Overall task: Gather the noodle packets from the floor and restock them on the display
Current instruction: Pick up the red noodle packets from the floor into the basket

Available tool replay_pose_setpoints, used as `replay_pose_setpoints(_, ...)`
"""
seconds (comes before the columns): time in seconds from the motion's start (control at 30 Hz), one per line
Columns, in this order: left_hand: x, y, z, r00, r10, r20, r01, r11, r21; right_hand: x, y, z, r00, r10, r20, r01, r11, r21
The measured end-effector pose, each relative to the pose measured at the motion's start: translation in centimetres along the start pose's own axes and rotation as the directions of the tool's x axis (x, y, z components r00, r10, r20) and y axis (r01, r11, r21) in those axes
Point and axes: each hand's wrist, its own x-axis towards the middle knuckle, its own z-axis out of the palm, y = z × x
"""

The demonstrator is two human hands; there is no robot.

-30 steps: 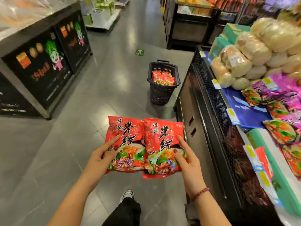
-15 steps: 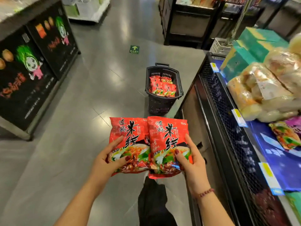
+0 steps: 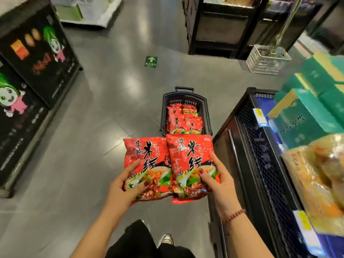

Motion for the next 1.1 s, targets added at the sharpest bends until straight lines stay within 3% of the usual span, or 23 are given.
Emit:
replay_pose_setpoints(0.6, 34.2, 8.6, 4.0, 0.983, -0.125, 0.133, 0.108, 0.986, 0.129, 29.0, -5.5, 4.8, 0.983, 0.069, -0.169, -0.070, 0.998, -0.001)
replay_pose_setpoints(0.87, 44.1, 7.7, 8.4, 0.976, -0.216, -0.002, 0.215, 0.971, 0.106, 42.1, -6.5, 1.6, 0.977, 0.154, -0.147, -0.158, 0.987, -0.016)
replay_pose_setpoints(1.1, 53.3, 6.9, 12.8, 0.968, -0.252, -0.020, 0.253, 0.960, 0.121, 52.9, -5.9, -0.4, 0.966, 0.219, -0.136, -0.224, 0.974, -0.026)
